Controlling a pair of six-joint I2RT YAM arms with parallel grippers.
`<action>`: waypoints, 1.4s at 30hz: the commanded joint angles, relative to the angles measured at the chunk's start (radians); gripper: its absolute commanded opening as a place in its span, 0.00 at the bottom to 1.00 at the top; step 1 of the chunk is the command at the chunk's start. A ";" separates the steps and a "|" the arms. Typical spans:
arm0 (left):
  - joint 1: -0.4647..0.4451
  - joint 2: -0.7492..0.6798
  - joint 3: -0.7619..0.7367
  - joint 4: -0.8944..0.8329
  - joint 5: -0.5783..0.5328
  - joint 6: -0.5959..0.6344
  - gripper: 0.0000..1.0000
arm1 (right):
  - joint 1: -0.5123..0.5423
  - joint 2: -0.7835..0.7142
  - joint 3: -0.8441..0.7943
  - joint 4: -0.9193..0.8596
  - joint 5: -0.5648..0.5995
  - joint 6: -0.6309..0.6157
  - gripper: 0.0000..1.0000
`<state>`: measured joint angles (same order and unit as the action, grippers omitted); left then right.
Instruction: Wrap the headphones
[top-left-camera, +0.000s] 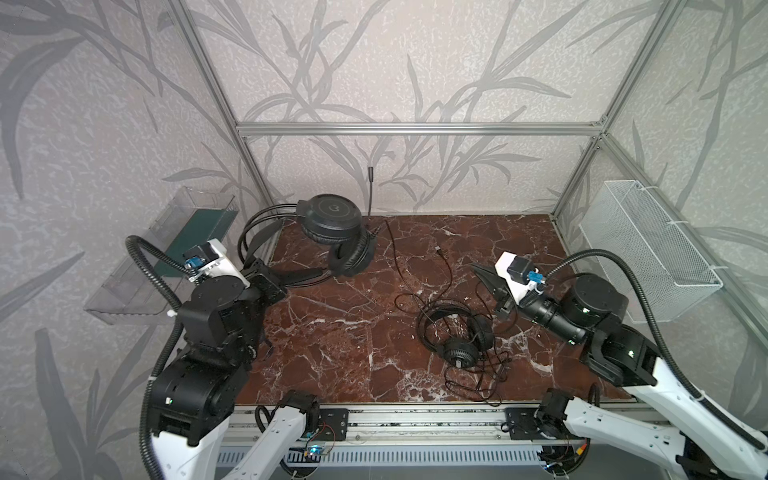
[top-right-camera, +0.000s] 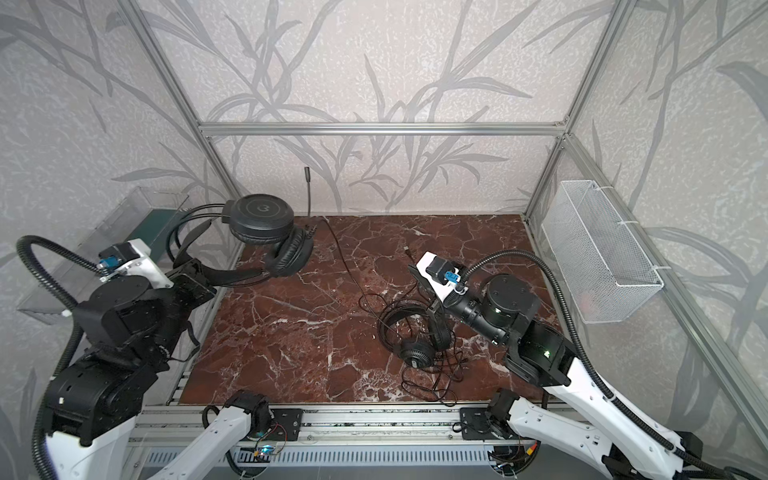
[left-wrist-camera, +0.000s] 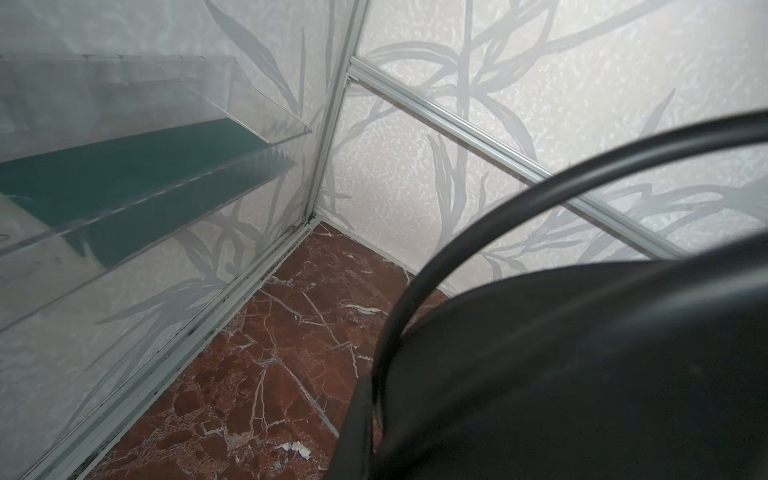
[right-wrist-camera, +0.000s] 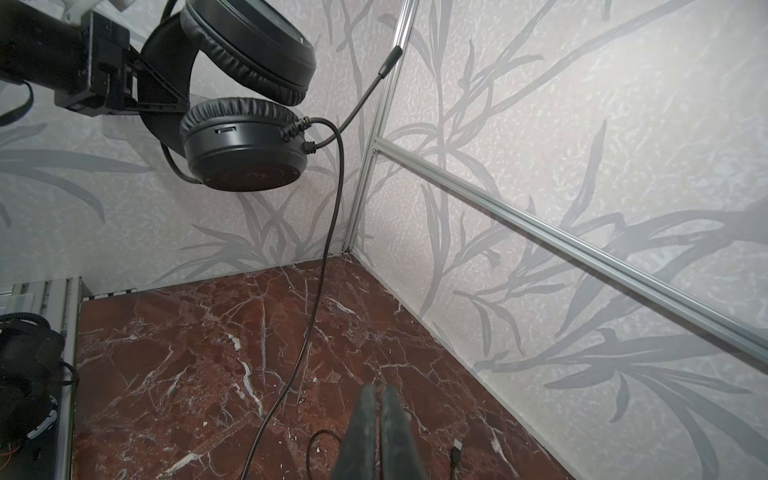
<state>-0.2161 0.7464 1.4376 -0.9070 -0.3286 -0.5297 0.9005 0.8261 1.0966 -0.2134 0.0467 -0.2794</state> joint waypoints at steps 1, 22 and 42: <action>-0.003 0.060 -0.012 0.021 0.172 0.010 0.00 | 0.032 0.043 -0.004 -0.015 0.066 0.010 0.00; 0.122 0.298 -0.434 0.057 0.680 -0.115 0.00 | 0.166 0.099 -0.069 -0.045 0.227 0.014 0.00; 0.132 0.339 -0.706 0.258 0.585 -0.236 0.00 | 0.204 0.088 -0.077 -0.025 0.237 -0.001 0.00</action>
<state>-0.0933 1.0874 0.7261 -0.7235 0.2523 -0.7357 1.0977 0.9409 1.0229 -0.2596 0.2703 -0.2790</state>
